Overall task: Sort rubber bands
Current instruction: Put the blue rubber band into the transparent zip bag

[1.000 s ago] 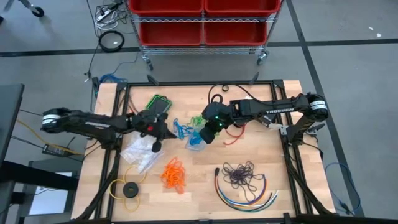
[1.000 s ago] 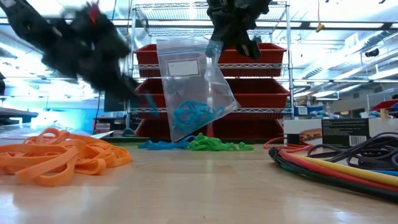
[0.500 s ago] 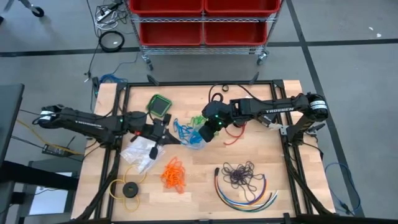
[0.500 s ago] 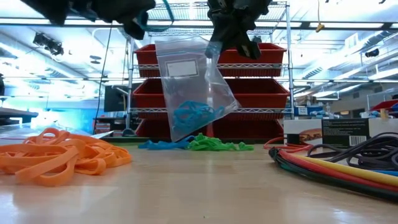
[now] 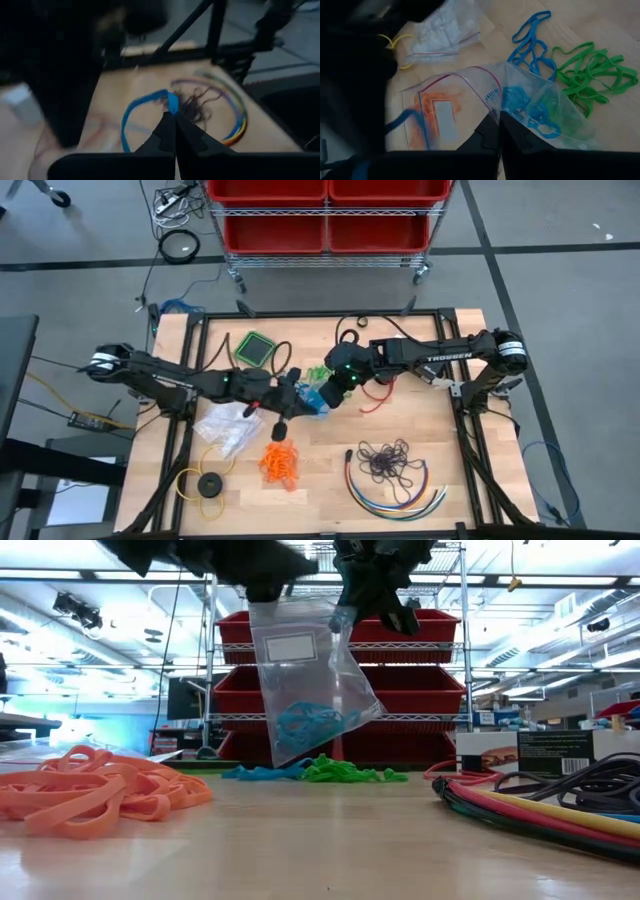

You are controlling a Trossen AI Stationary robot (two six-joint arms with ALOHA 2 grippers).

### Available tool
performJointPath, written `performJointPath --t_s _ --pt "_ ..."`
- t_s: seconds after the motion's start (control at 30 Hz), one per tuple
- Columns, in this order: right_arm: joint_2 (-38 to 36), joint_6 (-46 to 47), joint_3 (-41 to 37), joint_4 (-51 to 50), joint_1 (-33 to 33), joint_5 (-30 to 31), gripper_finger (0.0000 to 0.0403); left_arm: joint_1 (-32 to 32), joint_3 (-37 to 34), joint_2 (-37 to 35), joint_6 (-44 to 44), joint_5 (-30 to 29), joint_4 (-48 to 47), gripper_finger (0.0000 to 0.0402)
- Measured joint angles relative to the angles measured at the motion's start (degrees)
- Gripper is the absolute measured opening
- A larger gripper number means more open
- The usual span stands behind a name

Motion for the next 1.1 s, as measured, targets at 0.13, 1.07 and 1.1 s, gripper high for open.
performJointPath --t_s 0.13,1.07,1.1 --pt "0.0 -0.12 0.0 -0.27 0.02 0.0 0.0 1.0 0.27 0.31 -2.13 -4.5 -5.63 0.0002" --pt "0.0 -0.41 0.0 -0.4 0.11 -0.01 0.0 -1.72 2.29 -3.36 3.54 -8.19 -11.58 0.0205" --pt "0.0 -0.43 0.0 -0.43 0.11 -0.01 0.0 -1.72 2.75 -4.14 4.27 -8.23 -12.7 0.021"
